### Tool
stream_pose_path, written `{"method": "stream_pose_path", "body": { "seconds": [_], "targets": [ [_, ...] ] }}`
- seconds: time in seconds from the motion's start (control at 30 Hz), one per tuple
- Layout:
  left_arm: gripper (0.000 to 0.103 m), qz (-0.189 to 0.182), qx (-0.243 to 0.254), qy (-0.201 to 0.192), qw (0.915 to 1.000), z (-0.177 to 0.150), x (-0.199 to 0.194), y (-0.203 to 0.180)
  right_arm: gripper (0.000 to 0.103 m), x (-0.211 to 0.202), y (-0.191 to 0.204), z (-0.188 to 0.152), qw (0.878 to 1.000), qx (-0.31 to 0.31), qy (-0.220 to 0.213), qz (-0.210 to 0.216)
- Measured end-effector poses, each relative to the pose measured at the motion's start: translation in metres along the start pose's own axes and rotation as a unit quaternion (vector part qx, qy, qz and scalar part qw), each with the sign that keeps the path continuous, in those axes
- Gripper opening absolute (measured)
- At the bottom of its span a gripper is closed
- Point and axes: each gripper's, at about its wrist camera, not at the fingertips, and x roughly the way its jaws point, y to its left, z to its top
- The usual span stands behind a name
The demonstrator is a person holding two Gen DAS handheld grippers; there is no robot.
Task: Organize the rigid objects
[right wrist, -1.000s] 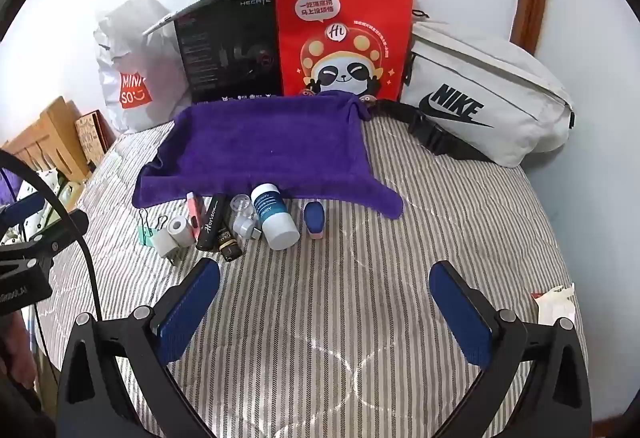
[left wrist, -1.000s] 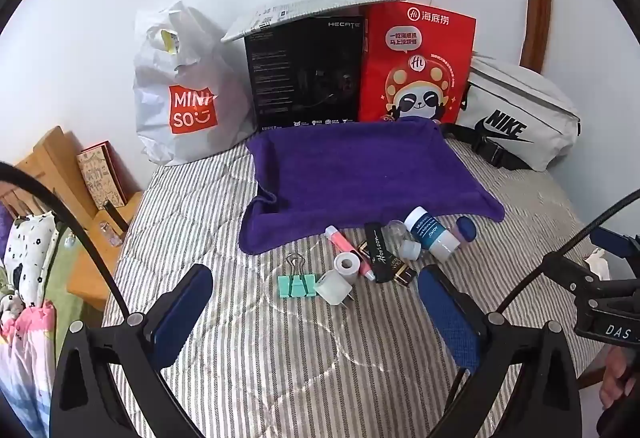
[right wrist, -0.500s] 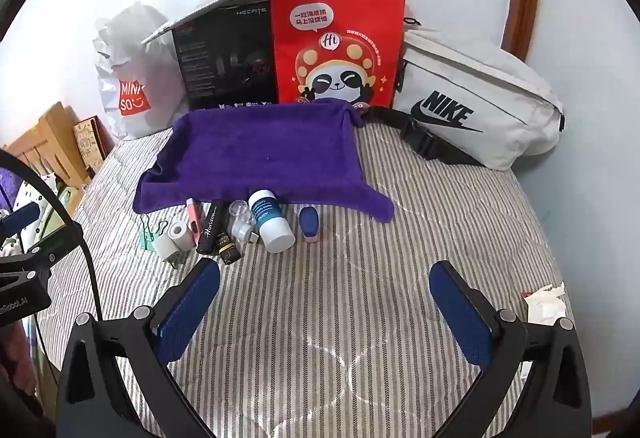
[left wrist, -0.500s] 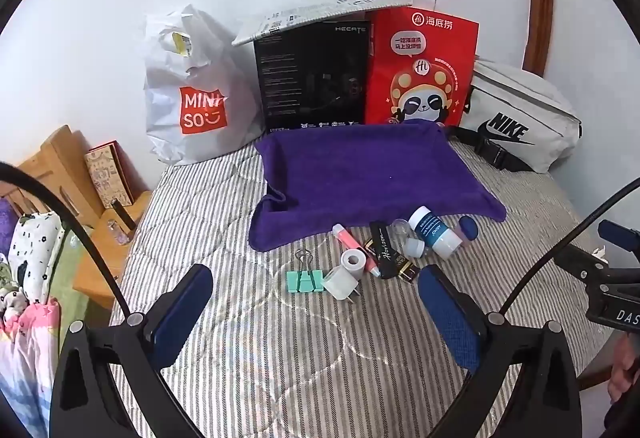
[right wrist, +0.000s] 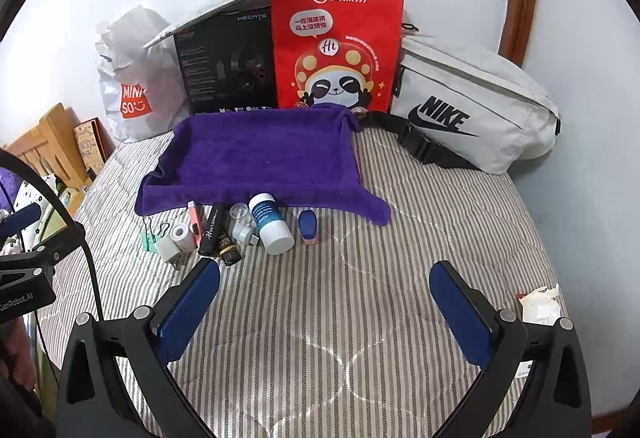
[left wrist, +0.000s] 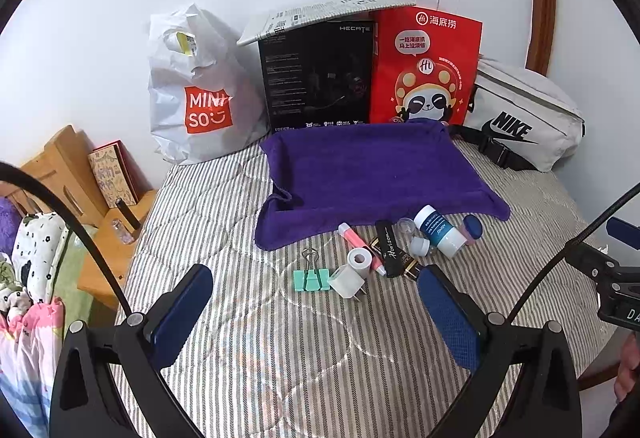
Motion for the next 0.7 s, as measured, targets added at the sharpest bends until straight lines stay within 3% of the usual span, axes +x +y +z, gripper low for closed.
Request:
{"method": "stream_pose_path", "body": {
  "seconds": [0.7],
  "targets": [
    [0.103,0.000,-0.001,0.002,1.0000,0.0007,-0.0017,0.0044,0.103,-0.0020,0.0042,0.0009,1.000,-0.006,-0.001,-0.004]
  ]
}}
